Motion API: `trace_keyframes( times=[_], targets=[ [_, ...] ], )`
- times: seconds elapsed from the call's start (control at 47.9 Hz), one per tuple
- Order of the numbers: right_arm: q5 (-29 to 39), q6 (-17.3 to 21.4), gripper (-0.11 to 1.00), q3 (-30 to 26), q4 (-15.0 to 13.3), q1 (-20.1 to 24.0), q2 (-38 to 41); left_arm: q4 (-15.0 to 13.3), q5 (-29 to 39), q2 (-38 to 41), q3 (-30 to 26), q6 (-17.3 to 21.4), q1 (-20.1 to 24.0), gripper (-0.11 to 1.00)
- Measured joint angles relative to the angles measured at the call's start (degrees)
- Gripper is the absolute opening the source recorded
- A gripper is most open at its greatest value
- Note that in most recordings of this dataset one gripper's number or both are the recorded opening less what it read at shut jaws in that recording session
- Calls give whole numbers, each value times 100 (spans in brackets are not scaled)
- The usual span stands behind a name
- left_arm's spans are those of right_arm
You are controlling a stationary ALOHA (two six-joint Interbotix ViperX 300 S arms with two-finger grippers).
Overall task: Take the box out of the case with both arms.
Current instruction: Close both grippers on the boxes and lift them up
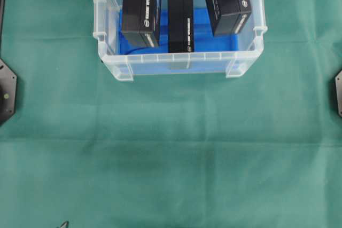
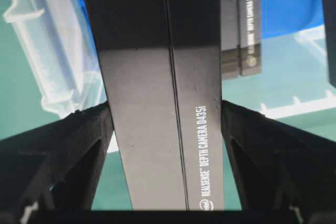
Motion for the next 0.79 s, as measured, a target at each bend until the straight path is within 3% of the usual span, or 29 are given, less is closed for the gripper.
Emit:
trace_keyframes(
  times=[0.376,0.794],
  targets=[
    [589,-53,65,-817,-185,9,0,26,624,9,-888,158,70,63],
    [686,-97,65,-896,-193,44,0,26,791,79,-1107,211,88,63]
  ],
)
